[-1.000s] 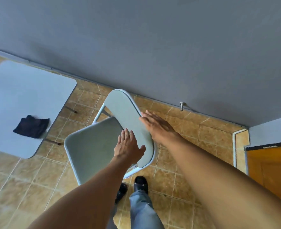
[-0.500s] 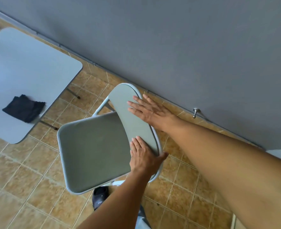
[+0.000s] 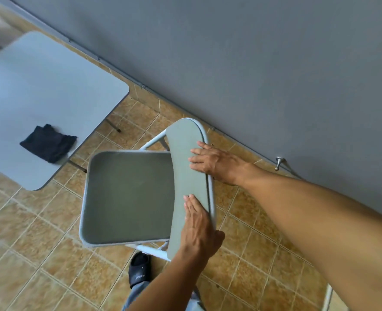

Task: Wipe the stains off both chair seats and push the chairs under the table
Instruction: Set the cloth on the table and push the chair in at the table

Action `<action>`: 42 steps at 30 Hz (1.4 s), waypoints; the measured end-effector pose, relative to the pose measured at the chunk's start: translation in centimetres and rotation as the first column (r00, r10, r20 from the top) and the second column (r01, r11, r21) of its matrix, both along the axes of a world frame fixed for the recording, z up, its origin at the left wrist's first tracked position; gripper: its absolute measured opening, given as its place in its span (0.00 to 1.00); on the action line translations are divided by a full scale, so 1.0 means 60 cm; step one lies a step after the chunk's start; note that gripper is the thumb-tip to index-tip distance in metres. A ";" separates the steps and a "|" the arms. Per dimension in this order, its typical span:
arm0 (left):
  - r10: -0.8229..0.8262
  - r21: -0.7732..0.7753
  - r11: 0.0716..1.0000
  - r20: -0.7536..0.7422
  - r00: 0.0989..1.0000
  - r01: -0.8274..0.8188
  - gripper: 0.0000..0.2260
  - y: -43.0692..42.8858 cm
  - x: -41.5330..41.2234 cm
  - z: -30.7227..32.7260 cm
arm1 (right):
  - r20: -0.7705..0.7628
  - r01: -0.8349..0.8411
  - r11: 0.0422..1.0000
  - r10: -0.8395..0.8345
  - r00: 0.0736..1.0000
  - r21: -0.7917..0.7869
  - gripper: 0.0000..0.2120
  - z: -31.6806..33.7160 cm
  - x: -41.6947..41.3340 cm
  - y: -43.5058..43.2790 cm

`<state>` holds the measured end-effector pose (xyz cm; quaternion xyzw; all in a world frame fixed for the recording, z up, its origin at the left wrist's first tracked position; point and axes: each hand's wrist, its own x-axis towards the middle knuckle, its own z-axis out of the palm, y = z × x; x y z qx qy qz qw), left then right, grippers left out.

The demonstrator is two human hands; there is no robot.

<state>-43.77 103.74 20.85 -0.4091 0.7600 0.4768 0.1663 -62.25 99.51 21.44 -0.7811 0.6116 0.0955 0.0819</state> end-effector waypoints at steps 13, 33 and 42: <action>0.046 -0.176 0.984 0.077 0.996 -0.032 0.16 -0.175 0.145 -0.013 | 0.103 0.158 0.978 -0.172 0.980 0.135 0.18 -0.001 0.105 -0.067; 0.027 -0.115 0.993 0.126 0.992 -0.013 0.21 -0.285 0.140 -0.014 | -0.132 0.208 0.968 -0.190 0.973 0.143 0.17 -0.019 0.167 -0.191; 0.034 -0.076 0.997 0.140 0.990 -0.024 0.30 -0.320 0.129 -0.024 | -0.134 0.213 0.969 -0.196 0.971 0.125 0.19 -0.012 0.157 -0.232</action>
